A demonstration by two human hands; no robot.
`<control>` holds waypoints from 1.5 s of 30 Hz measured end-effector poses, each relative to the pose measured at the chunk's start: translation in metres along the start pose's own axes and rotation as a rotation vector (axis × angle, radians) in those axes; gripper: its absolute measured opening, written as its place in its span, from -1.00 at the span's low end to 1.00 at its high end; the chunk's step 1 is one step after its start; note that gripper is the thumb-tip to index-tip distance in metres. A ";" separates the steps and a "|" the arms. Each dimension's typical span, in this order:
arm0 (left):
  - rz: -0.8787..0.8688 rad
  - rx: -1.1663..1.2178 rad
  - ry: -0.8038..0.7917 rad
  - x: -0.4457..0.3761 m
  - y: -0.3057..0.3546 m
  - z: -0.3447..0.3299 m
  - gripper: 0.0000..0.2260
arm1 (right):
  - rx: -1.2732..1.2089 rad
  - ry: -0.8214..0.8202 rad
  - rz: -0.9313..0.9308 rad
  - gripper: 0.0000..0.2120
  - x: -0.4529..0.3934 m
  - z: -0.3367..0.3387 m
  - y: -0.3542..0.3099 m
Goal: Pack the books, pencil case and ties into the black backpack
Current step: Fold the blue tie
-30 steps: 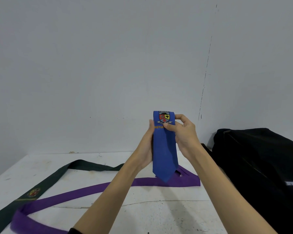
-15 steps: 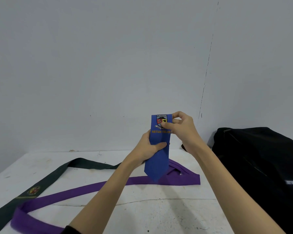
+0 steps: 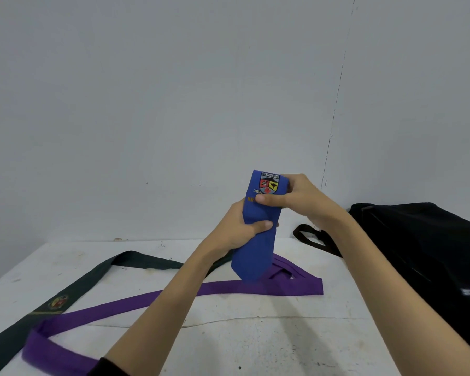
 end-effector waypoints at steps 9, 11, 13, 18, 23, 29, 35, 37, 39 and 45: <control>0.186 0.072 -0.118 0.010 -0.031 -0.002 -0.87 | 0.074 0.017 0.136 -0.83 -0.005 -0.002 -0.003; 0.216 0.077 -0.126 0.013 -0.040 -0.002 -0.86 | 0.071 0.023 0.147 -0.81 -0.006 -0.001 -0.001; 0.243 0.031 -0.114 0.015 -0.049 0.000 -0.82 | 0.054 0.052 0.156 -0.81 -0.007 0.001 0.000; 0.281 -0.058 -0.052 0.017 -0.066 0.005 -0.84 | 0.050 0.036 0.186 -0.80 -0.008 0.000 0.000; 0.204 -0.055 -0.107 0.011 -0.040 0.008 -0.75 | 0.030 0.029 0.204 -0.81 -0.007 0.001 0.000; 0.113 0.125 -0.104 0.005 -0.006 0.003 -0.81 | 0.063 -0.059 0.241 -0.81 -0.004 -0.010 -0.006; 0.123 0.183 -0.043 0.008 -0.015 -0.010 -0.88 | 0.143 -0.080 0.245 -0.87 -0.003 -0.010 -0.010; 0.154 0.176 -0.068 0.013 -0.020 -0.015 -0.90 | 0.122 -0.057 0.238 -0.85 -0.002 -0.004 -0.008; 0.173 0.176 -0.107 0.019 -0.023 -0.020 -0.90 | 0.110 -0.040 0.232 -0.85 0.000 0.001 -0.006; 0.229 0.165 -0.142 0.028 -0.029 -0.031 -0.84 | -0.001 0.056 0.150 -0.88 0.005 0.020 0.011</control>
Point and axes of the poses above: each hand's wrist, its own x-axis away from the middle knuckle, its own z-axis out of the back of the hand, y = z × x, the point moved 5 cm from there along -x, towards the middle knuckle, and after that the axes turned 1 degree about -x, right-handed, at the moved point
